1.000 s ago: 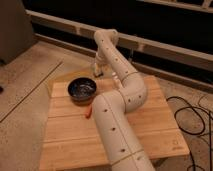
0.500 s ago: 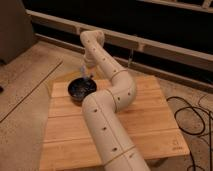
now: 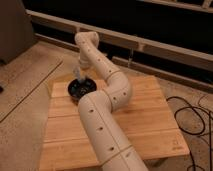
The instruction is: Place the white sponge in the ceramic bowl
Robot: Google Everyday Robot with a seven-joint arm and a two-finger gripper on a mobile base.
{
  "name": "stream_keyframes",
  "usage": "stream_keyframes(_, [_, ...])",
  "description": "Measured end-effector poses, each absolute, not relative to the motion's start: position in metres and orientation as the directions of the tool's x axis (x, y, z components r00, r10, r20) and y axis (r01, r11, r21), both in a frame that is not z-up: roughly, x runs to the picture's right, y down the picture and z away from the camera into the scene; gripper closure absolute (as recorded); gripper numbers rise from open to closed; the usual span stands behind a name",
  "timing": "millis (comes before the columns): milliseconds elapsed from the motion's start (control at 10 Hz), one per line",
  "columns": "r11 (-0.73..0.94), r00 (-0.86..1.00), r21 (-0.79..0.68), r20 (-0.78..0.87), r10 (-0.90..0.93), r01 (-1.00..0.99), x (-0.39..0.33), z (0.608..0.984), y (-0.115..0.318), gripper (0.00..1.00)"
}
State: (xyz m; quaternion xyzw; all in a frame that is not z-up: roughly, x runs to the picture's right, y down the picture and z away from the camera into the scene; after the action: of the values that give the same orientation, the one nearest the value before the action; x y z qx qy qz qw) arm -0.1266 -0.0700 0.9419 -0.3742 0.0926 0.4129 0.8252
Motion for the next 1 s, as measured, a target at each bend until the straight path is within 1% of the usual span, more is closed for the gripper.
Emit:
stream_keyframes(600, [0.381, 0.632, -0.507, -0.567, 0.528, -0.773, -0.097, 0.943, -0.041, 1.00])
stream_keyframes(1000, [0.357, 0.643, -0.535, -0.630, 0.436, -0.766, -0.086, 0.944, -0.001, 1.00])
